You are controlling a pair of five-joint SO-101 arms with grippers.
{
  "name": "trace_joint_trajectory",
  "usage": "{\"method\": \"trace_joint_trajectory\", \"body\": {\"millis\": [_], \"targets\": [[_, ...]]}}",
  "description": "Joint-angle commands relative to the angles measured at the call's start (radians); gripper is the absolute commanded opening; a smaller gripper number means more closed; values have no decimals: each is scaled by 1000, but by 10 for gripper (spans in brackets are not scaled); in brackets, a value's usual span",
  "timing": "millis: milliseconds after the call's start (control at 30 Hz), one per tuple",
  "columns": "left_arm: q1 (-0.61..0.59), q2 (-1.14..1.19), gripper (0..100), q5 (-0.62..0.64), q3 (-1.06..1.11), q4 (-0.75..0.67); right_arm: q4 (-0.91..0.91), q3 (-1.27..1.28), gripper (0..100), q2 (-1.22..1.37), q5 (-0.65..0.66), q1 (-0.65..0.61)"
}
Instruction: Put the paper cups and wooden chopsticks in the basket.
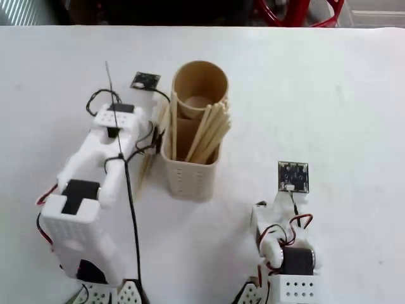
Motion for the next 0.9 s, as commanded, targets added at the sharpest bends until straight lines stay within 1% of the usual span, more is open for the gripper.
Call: {"method": "trace_joint_trajectory", "body": {"millis": [0, 200, 367, 433, 533, 700, 867], "targets": [[-59, 2, 162, 51, -41, 17, 7, 9, 159, -10, 8, -1], [-73, -1, 161, 107, -40, 26, 7, 9, 159, -10, 8, -1], [-77, -36, 161, 104, -38, 48, 7, 9, 159, -10, 8, -1], [-71, -79, 159, 71, -8, 37, 7, 9, 159, -10, 8, -1], [-59, -182, 123, 23, 78, -18, 7, 9, 159, -10, 8, -1], [-64, -372, 114, 18, 232, -121, 7, 9, 159, -10, 8, -1], [-94, -401, 133, -25, 276, -199, 7, 9, 159, -10, 8, -1]]}}
